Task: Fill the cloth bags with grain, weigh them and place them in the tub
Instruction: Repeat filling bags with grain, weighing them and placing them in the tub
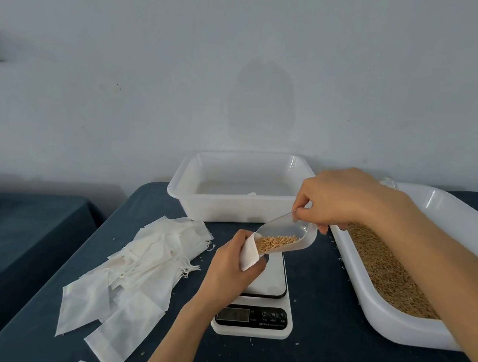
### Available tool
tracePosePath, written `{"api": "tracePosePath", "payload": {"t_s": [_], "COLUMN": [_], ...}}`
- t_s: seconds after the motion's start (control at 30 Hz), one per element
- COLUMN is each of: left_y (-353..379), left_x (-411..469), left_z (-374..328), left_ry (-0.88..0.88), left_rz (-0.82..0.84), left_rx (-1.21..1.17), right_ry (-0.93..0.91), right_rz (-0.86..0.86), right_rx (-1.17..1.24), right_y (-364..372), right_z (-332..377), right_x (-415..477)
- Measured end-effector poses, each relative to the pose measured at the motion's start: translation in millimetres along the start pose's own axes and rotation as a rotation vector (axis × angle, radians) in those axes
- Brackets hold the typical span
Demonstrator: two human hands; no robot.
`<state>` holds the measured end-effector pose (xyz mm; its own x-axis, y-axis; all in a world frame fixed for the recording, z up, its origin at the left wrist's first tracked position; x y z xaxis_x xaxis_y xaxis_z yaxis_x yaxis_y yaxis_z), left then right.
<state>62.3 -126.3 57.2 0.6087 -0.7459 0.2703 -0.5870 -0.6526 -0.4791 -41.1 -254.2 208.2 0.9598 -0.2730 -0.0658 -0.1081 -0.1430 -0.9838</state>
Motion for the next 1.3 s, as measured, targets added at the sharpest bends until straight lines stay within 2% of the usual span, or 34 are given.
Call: {"api": "tracePosePath", "payload": {"t_s": [0.2, 0.4, 0.5, 0.57, 0.6, 0.7, 0.73, 0.87, 0.93, 1.07, 1.2, 1.3], "left_y": [-3, -8, -9, -13, -18, -38, -43, -57, -56, -40, -18, -18], "left_x": [1, 6, 11, 14, 17, 28, 32, 41, 42, 39, 38, 39], "left_z": [-2, -7, -10, -14, -15, -16, -17, -23, -26, -20, -1, 17], "left_ry": [0.010, 0.023, 0.005, -0.026, -0.020, 0.079, 0.100, 0.095, 0.096, 0.027, -0.053, -0.134], "left_rz": [-0.024, 0.011, 0.071, 0.124, 0.122, -0.005, -0.043, -0.102, -0.115, -0.079, 0.053, 0.036], "left_rx": [-0.085, -0.159, -0.220, -0.211, -0.101, 0.444, 0.494, 0.424, 0.408, 0.148, 0.241, 0.250], "right_ry": [0.014, 0.085, 0.153, 0.242, 0.298, 0.483, 0.536, 0.716, 0.753, 0.742, 0.714, 0.663], "right_rz": [0.039, 0.055, -0.023, -0.115, -0.169, -0.311, -0.314, -0.073, 0.051, 0.200, 0.160, 0.064], "right_rx": [0.197, 0.822, 1.137, 1.233, 1.255, 1.189, 1.094, 0.675, 0.565, 0.472, 0.429, 0.354], "right_y": [18, 68, 90, 98, 101, 110, 114, 136, 145, 157, 154, 144], "right_z": [-12, -34, -48, -65, -76, -111, -122, -148, -150, -143, -145, -143], "right_x": [-6, -17, -19, -20, -21, -29, -33, -51, -57, -60, -58, -56]}}
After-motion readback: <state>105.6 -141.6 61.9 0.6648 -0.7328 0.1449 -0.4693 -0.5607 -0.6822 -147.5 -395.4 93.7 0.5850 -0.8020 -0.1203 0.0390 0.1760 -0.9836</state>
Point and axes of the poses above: each hand's wrist, its own x-axis towards the middle knuckle, its own y-axis out of the palm, z = x × y, the point moved 6 cm from there along x, towards the middle knuckle, and after that the axes turned 7 degrees about -y, right-handed, at the moved point
